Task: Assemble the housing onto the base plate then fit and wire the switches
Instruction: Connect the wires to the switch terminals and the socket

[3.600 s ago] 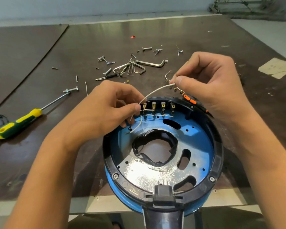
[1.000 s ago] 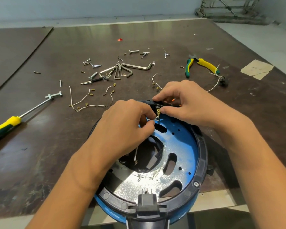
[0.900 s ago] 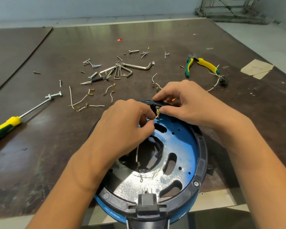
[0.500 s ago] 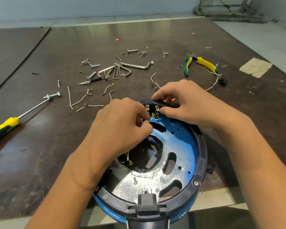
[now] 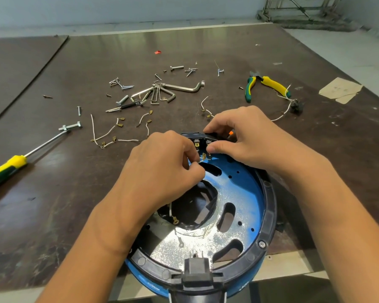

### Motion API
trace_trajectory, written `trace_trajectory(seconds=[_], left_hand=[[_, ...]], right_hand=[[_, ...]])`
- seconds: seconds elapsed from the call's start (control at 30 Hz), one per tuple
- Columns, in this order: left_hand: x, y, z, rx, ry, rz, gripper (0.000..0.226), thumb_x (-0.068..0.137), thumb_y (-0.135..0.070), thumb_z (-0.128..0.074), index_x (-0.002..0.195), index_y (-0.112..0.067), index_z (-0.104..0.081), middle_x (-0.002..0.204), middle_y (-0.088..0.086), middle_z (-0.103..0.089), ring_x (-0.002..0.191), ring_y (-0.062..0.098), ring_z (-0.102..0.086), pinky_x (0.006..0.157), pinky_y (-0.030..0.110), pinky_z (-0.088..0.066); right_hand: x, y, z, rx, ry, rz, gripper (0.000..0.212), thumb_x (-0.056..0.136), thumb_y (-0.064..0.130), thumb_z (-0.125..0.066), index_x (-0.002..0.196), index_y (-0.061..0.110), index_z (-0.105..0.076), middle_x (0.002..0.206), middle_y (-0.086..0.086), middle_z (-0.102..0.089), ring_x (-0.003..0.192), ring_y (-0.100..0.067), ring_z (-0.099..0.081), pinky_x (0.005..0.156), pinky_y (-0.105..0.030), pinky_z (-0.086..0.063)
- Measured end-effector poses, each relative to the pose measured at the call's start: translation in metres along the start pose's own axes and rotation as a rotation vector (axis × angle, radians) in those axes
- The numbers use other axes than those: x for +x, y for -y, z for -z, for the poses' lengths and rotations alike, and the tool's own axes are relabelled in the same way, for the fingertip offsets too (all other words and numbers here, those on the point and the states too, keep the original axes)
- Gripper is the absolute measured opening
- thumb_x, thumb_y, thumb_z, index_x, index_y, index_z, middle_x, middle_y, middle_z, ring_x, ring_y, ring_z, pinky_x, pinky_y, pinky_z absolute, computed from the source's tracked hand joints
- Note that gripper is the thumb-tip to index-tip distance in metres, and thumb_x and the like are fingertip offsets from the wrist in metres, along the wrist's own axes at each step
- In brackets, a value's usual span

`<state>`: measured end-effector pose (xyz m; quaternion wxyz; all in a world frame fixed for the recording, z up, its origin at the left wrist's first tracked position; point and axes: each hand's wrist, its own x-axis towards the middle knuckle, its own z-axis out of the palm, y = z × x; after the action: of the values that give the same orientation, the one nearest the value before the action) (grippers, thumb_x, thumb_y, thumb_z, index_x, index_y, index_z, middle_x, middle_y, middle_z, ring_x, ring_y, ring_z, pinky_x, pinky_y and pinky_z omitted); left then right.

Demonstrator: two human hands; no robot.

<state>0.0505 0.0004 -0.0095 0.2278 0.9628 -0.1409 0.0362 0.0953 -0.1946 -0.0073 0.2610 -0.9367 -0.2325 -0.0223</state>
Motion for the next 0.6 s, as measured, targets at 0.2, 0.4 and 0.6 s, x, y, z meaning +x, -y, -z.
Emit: trace_trajectory(seconds=[0.2, 0.4, 0.6], left_hand=[[0.002, 0.0, -0.001, -0.04, 0.015, 0.008, 0.021, 0.067, -0.042, -0.056, 0.078, -0.034, -0.072, 0.057, -0.016, -0.061, 0.059, 0.003, -0.057, 0.055, 0.025, -0.046], [0.002, 0.0, -0.001, -0.053, 0.007, 0.0, 0.009, 0.074, -0.034, -0.065, 0.079, -0.033, -0.072, 0.059, -0.015, -0.063, 0.061, 0.003, -0.059, 0.06, 0.03, -0.053], [0.001, -0.002, -0.001, -0.07, -0.001, -0.04, 0.009, 0.079, -0.033, -0.066, 0.084, -0.035, -0.072, 0.061, -0.016, -0.064, 0.062, 0.002, -0.059, 0.059, 0.032, -0.054]], right_hand=[[0.002, -0.004, -0.005, 0.047, -0.035, -0.019, 0.028, 0.078, 0.034, -0.083, 0.101, 0.022, -0.073, 0.087, 0.006, -0.071, 0.08, -0.004, -0.063, 0.062, -0.005, -0.039], [0.0, -0.005, -0.003, 0.118, 0.006, -0.025, 0.03, 0.081, 0.035, -0.08, 0.107, 0.022, -0.072, 0.096, 0.005, -0.072, 0.089, -0.007, -0.065, 0.074, -0.018, -0.048], [-0.006, -0.008, 0.011, 0.194, 0.131, -0.038, 0.03, 0.089, 0.017, -0.069, 0.118, 0.024, -0.071, 0.105, 0.008, -0.073, 0.096, -0.006, -0.068, 0.088, -0.035, -0.055]])
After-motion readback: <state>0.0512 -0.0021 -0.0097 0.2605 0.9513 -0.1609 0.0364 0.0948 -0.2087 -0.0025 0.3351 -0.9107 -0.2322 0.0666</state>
